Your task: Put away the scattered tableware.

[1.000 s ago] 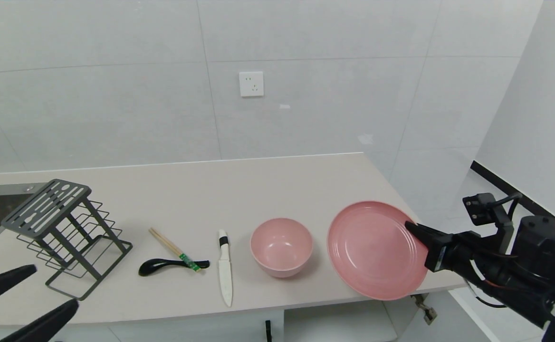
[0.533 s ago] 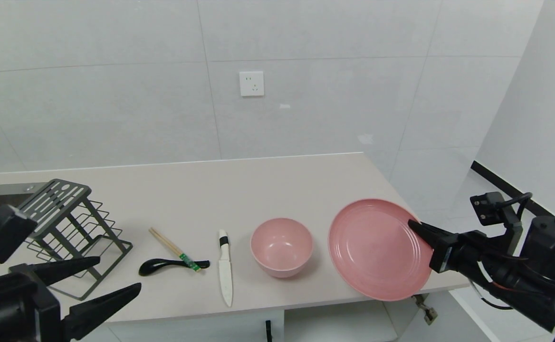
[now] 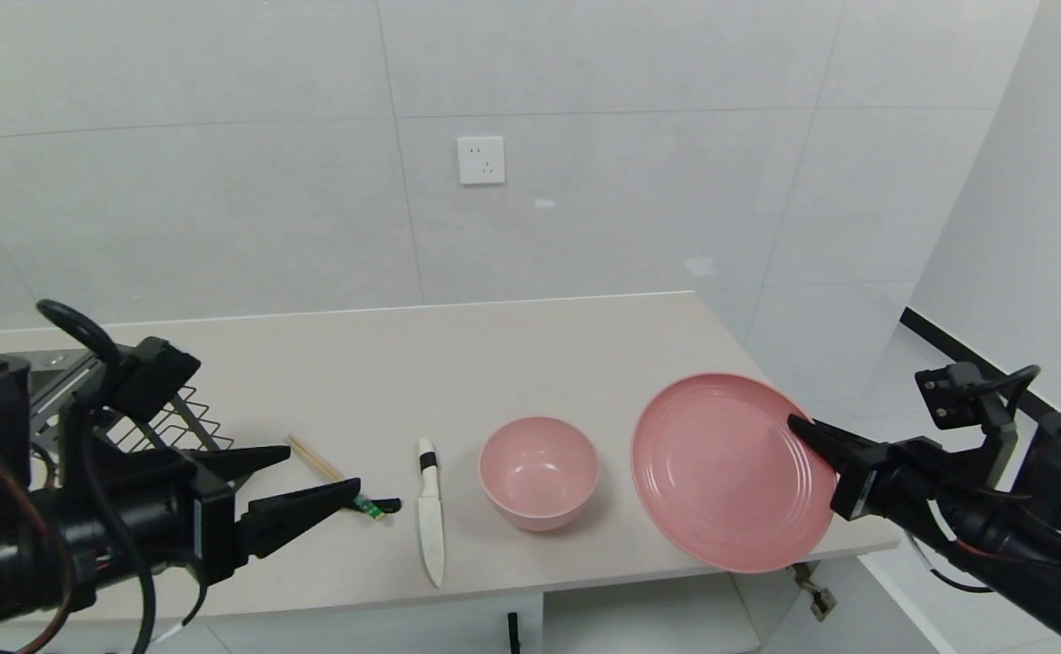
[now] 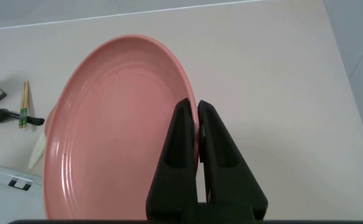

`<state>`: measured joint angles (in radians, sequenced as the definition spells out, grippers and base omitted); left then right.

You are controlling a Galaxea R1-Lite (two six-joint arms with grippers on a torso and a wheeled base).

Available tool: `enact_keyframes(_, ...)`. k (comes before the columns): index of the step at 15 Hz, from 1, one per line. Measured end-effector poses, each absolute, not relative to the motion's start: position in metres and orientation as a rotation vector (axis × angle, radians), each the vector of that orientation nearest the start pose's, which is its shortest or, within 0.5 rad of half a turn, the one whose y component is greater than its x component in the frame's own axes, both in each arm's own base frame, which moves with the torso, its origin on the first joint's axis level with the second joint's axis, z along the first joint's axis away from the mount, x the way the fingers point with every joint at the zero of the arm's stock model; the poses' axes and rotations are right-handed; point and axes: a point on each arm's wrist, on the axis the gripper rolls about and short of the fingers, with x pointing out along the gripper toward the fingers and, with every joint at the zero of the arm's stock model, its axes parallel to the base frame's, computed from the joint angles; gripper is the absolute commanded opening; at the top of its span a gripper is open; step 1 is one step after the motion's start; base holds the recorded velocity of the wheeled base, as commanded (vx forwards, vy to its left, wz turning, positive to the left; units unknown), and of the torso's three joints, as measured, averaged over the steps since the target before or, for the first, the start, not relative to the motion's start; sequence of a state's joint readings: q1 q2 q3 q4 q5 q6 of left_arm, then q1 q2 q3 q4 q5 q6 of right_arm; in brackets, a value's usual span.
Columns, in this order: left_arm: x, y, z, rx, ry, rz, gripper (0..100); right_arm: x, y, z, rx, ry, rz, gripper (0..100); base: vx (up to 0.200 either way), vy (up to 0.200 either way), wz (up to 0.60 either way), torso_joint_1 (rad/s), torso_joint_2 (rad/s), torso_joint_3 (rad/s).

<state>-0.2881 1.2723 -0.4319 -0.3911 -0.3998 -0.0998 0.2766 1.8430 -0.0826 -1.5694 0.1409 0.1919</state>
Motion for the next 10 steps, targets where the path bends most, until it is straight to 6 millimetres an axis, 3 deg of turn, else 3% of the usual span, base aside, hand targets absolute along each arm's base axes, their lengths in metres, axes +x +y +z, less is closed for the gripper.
enact_keyframes(10, 0.26, -0.114, 0.119, -0.088, 0.491, -0.659, 100, 0.211, 0.063, 0.089, 0.177, 0.205, 0.398, 0, 0.0, 0.0, 0.0, 0.0, 0.0, 0.0)
